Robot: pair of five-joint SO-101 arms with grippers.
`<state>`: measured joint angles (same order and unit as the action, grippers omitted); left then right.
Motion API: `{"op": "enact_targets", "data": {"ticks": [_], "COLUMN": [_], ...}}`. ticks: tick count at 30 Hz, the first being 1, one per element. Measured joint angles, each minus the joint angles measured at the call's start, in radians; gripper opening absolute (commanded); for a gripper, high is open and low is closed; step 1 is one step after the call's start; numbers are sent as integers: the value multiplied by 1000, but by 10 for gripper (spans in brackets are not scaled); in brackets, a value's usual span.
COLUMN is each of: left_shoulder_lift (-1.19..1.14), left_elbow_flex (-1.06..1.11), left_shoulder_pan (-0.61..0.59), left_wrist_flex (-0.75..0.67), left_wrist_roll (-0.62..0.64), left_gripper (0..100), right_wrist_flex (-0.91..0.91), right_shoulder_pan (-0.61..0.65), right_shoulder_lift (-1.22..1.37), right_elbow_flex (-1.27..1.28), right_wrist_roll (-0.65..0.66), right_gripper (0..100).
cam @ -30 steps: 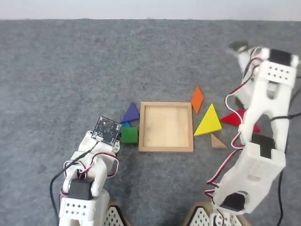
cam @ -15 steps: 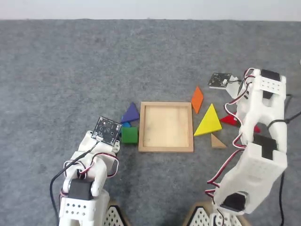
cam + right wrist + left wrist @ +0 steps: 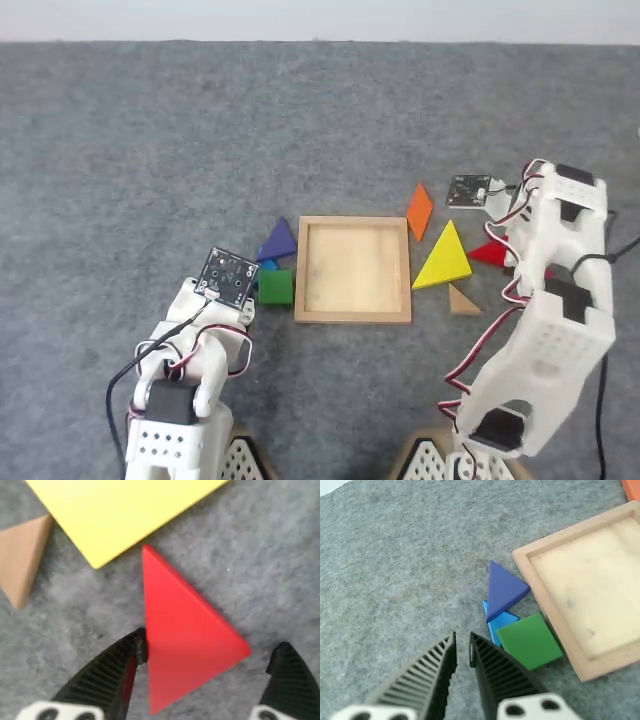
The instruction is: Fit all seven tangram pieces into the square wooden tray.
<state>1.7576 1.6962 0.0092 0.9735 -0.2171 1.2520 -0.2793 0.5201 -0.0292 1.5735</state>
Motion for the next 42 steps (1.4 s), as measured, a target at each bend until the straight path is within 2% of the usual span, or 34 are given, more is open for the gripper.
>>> {"op": "enact_targets", "data": {"ticks": [7,15,25,33,37,42], "left_shoulder_lift": [0,0,0,0,0,0], "left_elbow_flex": [0,0,0,0,0,0], "left_shoulder_pan": [0,0,0,0,0,2], "left_wrist_flex": [0,0,0,0,0,0], "left_wrist_roll": [0,0,0,0,0,0], "left_gripper": [51,51,51,51,51,51], "right_wrist_flex": [-20,-52,-51,147,180,167], "right_shoulder_pan": [-2,-2,5,-44,-46,11], "right_shoulder_lift": [11,14,20,-29,-60,-91], "right_elbow_flex": [-3,-25,-55,-40,-40,-38], "right_wrist_roll": [2,-3,-235,-322,-367,-373], "right_gripper": [115,136,105,110,163,307]}}
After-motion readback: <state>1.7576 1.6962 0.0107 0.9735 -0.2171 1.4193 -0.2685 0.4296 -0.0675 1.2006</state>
